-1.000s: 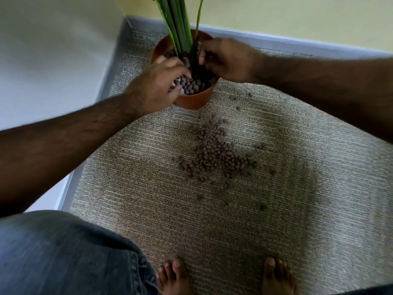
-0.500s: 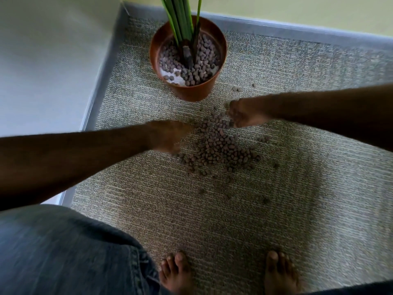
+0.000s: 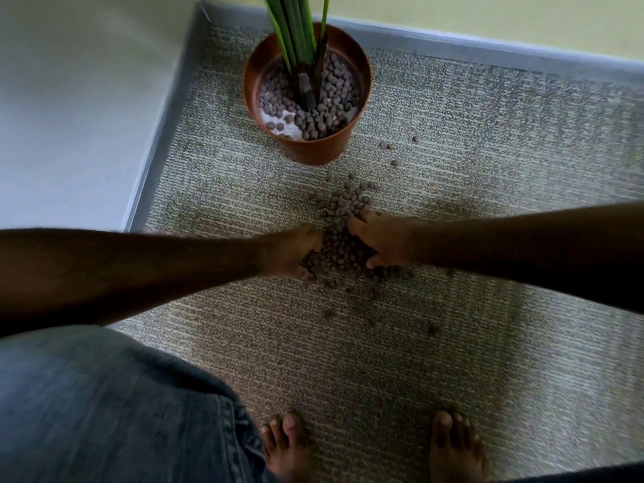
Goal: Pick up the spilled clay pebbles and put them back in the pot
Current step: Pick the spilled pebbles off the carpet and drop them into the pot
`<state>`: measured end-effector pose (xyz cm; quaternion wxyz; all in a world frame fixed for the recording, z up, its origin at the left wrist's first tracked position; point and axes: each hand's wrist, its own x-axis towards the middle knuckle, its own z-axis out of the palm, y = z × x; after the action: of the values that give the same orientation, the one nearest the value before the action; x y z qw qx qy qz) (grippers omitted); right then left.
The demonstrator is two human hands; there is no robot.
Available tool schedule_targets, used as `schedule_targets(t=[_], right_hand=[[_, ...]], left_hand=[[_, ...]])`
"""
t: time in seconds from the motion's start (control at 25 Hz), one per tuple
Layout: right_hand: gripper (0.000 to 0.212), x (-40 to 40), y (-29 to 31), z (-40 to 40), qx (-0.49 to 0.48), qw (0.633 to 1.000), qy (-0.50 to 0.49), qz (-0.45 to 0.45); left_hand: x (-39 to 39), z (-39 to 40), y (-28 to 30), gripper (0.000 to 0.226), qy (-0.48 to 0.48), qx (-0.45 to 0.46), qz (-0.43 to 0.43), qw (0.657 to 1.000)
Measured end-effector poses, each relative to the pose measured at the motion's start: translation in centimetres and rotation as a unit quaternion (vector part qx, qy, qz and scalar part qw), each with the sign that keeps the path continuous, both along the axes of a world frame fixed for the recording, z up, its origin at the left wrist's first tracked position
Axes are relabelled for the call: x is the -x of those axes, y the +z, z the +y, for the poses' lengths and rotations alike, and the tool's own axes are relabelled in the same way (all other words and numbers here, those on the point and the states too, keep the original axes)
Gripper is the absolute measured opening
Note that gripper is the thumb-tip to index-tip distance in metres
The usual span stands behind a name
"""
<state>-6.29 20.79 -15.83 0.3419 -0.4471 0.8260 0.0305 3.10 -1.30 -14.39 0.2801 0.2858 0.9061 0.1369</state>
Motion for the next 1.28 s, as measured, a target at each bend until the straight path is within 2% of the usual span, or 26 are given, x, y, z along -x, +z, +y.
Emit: schedule_targets(t=[0.04, 0.08, 0.12, 0.2, 0.24, 0.28, 0.4, 0.48, 0.56, 0.64, 0.76, 0.88, 0.96, 1.08, 1.28], right_hand=[[0.087, -1.1, -0.4, 0.0, 0.005, 1.0, 0.007, -0.003], [0.08, -1.9, -0.3, 0.1, 0.007, 1.0, 0.015, -0.007], [0.073, -1.8, -0.8, 0.2, 0.02, 1.0, 0.017, -0.01], [0.061, -1.2, -0.8, -0.2, 0.044, 0.999, 0.013, -0.024], [0.055, -1.2, -0.9, -0.2, 0.042, 0.998, 0.013, -0.039], [0.049, -1.2, -0.9, -0.2, 0.04, 0.998, 0.013, -0.055], [0.033, -0.6, -0.4, 0.0, 0.052, 0.997, 0.027, -0.051], [0.035, -0.6, -0.1, 0.0, 0.047, 0.997, 0.049, -0.021], [0.044, -1.2, 0.0, 0.0, 0.027, 0.994, 0.102, 0.019], [0.043, -1.6, 0.1, 0.0, 0.022, 0.986, 0.159, 0.045], [0.036, -1.3, 0.4, 0.0, 0.016, 0.973, 0.218, 0.068], [0.036, -1.0, 0.8, -0.1, 0.001, 0.952, 0.297, 0.078], [0.035, -0.8, 1.2, -0.3, -0.013, 0.944, 0.321, 0.072], [0.03, -0.4, 1.4, -0.1, -0.008, 0.95, 0.306, 0.057], [0.025, 2.0, 2.0, -0.2, -0.015, 0.967, 0.251, -0.036]], left_hand=[[2.3, -0.8, -0.3, 0.053, 0.034, 0.027, -0.024, 0.999], [1.1, 0.2, -0.3, 0.047, 0.031, 0.015, -0.049, 0.998], [0.3, 0.6, -1.2, 0.042, 0.045, 0.017, -0.038, 0.998], [-0.9, 2.1, -1.1, 0.033, 0.027, 0.01, -0.102, 0.994], [-1.2, 2.4, -0.7, 0.03, 0.009, 0.024, -0.101, 0.995], [-0.4, 1.8, -0.9, 0.028, 0.031, 0.002, -0.088, 0.996], [0.6, 2.1, -0.3, 0.021, 0.044, -0.005, -0.084, 0.995], [-0.4, 2.8, -0.7, 0.022, 0.035, 0.014, -0.059, 0.998], [-0.8, 3.0, -1.1, 0.028, 0.013, 0.06, -0.029, 0.998], [-0.9, 2.7, -2.0, 0.028, -0.032, 0.089, -0.016, 0.995], [-0.5, 2.3, -2.1, 0.021, -0.142, 0.084, -0.015, 0.986], [-0.2, 2.0, -2.3, 0.018, -0.194, 0.082, 0.016, 0.977], [-0.3, 1.9, -2.6, 0.02, -0.182, 0.079, 0.019, 0.98], [0.1, 1.8, -2.2, 0.02, -0.164, 0.079, -0.011, 0.983], [1.6, 1.0, -1.1, 0.017, -0.112, 0.047, -0.027, 0.992]])
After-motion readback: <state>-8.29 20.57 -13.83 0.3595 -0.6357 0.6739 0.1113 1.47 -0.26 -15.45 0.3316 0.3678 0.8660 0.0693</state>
